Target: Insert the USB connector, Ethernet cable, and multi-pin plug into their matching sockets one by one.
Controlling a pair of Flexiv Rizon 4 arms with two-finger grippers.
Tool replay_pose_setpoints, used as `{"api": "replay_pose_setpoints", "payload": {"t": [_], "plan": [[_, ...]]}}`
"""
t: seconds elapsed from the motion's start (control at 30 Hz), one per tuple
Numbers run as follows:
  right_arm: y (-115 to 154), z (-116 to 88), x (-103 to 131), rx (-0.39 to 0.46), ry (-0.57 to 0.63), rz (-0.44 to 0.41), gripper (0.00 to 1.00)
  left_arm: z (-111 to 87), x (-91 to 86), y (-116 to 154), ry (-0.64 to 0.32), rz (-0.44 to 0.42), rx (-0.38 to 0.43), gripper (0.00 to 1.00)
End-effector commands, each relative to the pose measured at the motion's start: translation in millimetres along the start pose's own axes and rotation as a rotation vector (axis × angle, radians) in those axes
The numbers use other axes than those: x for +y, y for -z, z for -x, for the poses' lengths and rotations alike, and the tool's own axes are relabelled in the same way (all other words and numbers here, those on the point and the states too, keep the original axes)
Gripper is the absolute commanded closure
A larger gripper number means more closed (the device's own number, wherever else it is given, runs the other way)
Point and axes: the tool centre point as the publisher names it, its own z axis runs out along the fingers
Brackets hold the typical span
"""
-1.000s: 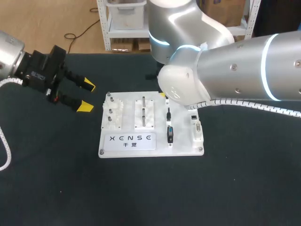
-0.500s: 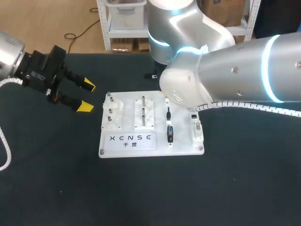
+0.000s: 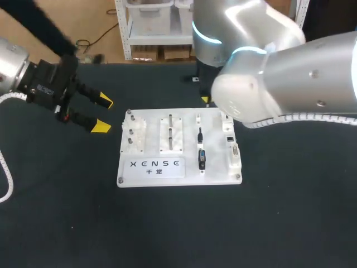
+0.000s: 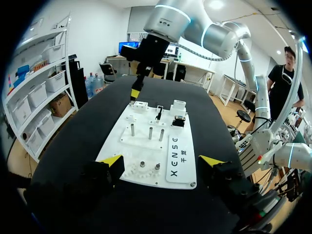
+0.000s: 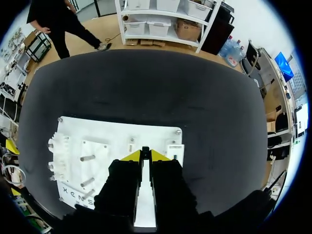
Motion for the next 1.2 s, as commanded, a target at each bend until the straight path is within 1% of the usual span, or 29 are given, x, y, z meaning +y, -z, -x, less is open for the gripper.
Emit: {"api": "replay_pose_setpoints", "payload": {"t": [0.03,0.13,0.3,0.7,1.2], "plan": [[2.8,-14.8,-23.1,-0.053,-0.005,0.002,1.0,-1.0,0.7,0.3,-0.002,-0.002,-0.002,0.0],[-0.9,-20.3,-33.5,-0.041,-0.015,-0.012,1.0,-1.0,0.7,0.3,-0.002,-0.002,-0.002,0.0],[-7.1,-26.6,-42.3,-0.026,-0.029,-0.024,1.0,-1.0,0.7,0.3,-0.002,-0.002,-0.002,0.0],[-20.3,-26.7,-47.2,-0.007,-0.026,-0.04,1.0,-1.0,0.7,0.3,-0.002,-0.002,-0.002,0.0],[-24.4,-24.4,-43.3,-0.005,-0.022,-0.039,1.0,-1.0,0.7,0.3,-0.002,-0.002,-0.002,0.0]]}}
